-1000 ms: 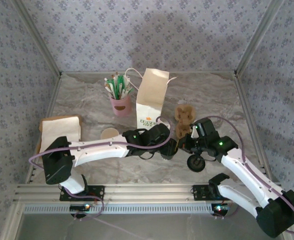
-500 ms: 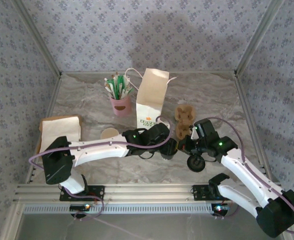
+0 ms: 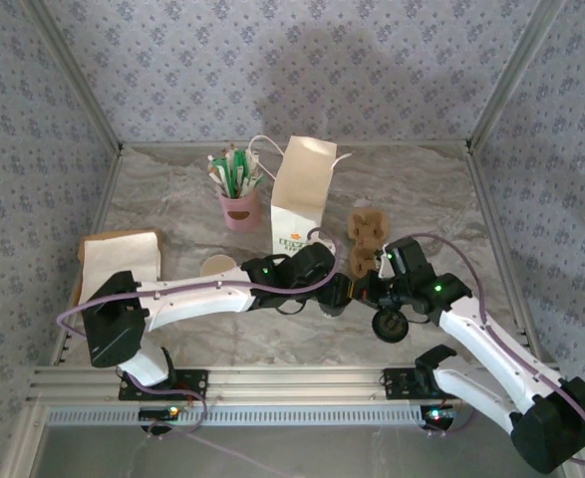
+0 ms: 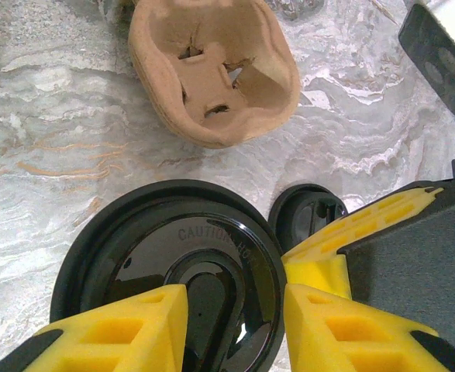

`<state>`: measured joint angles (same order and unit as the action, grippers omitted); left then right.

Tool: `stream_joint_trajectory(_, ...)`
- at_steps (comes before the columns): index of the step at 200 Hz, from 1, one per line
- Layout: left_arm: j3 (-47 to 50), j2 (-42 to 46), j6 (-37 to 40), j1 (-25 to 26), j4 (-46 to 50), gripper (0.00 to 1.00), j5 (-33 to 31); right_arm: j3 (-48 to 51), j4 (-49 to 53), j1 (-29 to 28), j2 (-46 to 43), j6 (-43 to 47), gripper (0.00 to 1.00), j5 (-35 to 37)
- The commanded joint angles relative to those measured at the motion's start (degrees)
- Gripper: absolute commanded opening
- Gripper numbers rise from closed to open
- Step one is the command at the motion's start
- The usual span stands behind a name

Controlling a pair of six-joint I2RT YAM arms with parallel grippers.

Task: Pack the takeout coffee

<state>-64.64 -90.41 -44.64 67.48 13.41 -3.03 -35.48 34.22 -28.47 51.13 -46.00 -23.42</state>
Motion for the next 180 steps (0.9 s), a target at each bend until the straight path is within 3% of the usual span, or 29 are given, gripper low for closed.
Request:
stream_joint_trajectory(1,2.11,-1.29,-1.21,-0.18,2.54,0.38,1.09,3.88,5.07,-1.04,3.37,1.61,0.00,3.82)
stream_joint_trajectory(72,2.90,-1.17,-1.59,-0.39,2.05,0.38,1.09,4.02,4.24,-2.44,3.96,1.11,0.00,4.67)
stream_joint_trajectory(126,2.18,0.19,-0.85,-0.79,2.53,0.38,0.84,-9.35,9.55,-1.57,-1.26,1.02,0.00,5.84)
stream_joint_trajectory(180,0.93,1.24,0.17,-1.16,3.38,0.38,0.22,-13.26,6.80,2.41,4.56,4.68,0.02,2.31)
